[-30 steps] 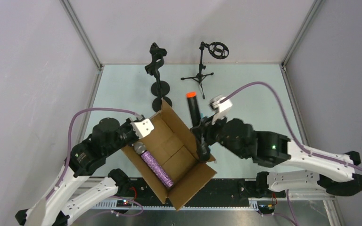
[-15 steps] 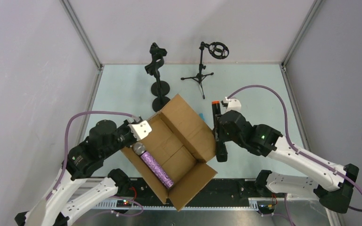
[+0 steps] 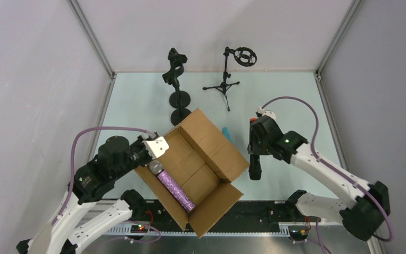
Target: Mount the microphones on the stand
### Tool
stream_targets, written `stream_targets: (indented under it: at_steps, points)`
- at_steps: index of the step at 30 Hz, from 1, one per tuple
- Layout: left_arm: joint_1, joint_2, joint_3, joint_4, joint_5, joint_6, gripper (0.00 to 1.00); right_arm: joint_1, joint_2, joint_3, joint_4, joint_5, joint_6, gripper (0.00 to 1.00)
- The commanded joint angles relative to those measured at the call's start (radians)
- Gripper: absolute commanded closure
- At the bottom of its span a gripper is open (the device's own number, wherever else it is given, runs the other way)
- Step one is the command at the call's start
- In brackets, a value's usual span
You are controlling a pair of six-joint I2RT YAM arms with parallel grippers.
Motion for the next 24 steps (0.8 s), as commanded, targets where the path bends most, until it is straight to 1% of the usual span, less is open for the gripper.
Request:
stream_targets:
  at_steps: [1, 5, 9, 13, 16, 20, 22, 24]
  points:
    - [-0.007, -0.008, 0.003, -0.001, 0.068, 0.005, 1.0, -0.09, 0.109, -0.049, 0.1, -0.064, -0.07, 1.0]
    - [-0.007, 0.0, 0.017, 0.0, 0.076, -0.006, 1.0, -0.125, 0.217, -0.051, 0.218, -0.113, -0.106, 1.0]
    - [-0.007, 0.0, 0.026, -0.002, 0.076, -0.006, 1.0, -0.142, 0.317, -0.034, 0.267, -0.158, -0.119, 1.0]
    - [-0.006, -0.003, 0.031, -0.001, 0.087, -0.011, 1.0, -0.133, 0.41, -0.006, 0.277, -0.167, -0.131, 1.0]
    - [-0.007, -0.003, 0.033, -0.001, 0.087, -0.008, 1.0, -0.129, 0.493, 0.031, 0.255, -0.152, -0.128, 0.99]
    - [-0.006, -0.002, 0.047, -0.001, 0.086, -0.008, 1.0, -0.128, 0.554, 0.055, 0.242, -0.142, -0.126, 0.97]
    - [-0.007, -0.003, 0.057, -0.001, 0.09, -0.012, 1.0, -0.128, 0.566, 0.059, 0.25, -0.147, -0.127, 0.93]
    - [-0.007, -0.005, 0.066, -0.001, 0.096, -0.019, 1.0, -0.129, 0.574, 0.061, 0.253, -0.157, -0.125, 0.84]
